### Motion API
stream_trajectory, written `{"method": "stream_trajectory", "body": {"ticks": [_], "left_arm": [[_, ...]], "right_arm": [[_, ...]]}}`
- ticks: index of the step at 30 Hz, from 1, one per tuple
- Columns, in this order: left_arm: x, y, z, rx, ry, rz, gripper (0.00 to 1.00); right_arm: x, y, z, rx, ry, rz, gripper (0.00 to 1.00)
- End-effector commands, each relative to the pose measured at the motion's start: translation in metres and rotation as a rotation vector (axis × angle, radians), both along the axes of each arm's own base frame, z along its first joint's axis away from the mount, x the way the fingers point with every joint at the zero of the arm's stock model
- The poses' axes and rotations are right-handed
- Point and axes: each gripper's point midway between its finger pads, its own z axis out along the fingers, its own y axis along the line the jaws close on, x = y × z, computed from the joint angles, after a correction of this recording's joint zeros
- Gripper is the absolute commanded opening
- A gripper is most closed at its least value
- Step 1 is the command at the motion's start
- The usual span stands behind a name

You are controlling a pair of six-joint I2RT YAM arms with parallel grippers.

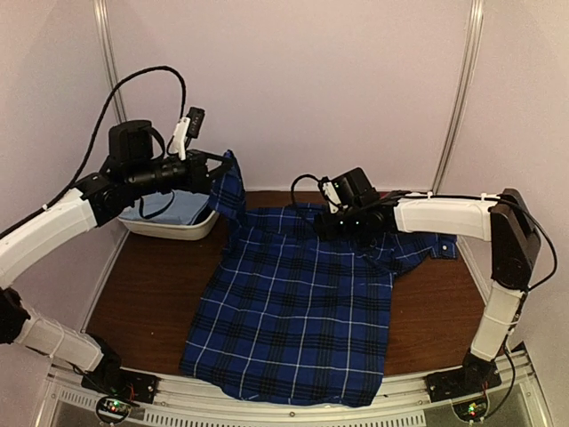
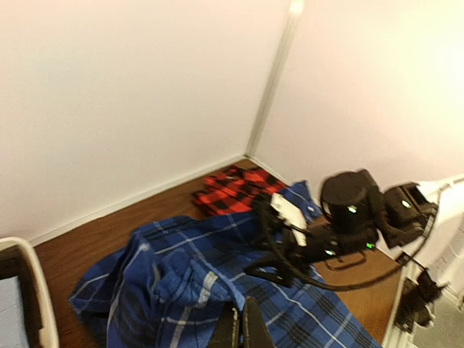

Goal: Fold and stack the long sleeve shirts
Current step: Fold the sleeve at the center of the board.

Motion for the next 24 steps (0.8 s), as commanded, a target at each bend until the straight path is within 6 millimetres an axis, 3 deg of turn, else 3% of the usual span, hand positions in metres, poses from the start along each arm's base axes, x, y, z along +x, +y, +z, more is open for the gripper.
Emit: {"method": "stream_trajectory", "body": {"ticks": [1, 12, 17, 24], "left_arm": [[-0.053, -0.063, -0.002, -0.013, 0.001, -0.409, 0.00], [-0.123, -0.135, -0.096, 0.066, 0.278, -0.780, 0.00], [-0.147, -0.149, -0.121, 0.107, 0.353, -0.875, 0.00], [-0.178, -0.150, -0.143, 0.141, 0.432, -0.991, 0.00]], "right_arm": [[0.005, -0.021, 0.024, 0.006, -0.055, -0.087, 0.64], [0.005, -0.037, 0.025, -0.020, -0.058, -0.132, 0.64], [0.006, -0.034, 0.023, -0.022, -0.050, -0.122, 0.64], [0.009, -0.029, 0.021, -0.019, -0.044, -0.117, 0.64]]}}
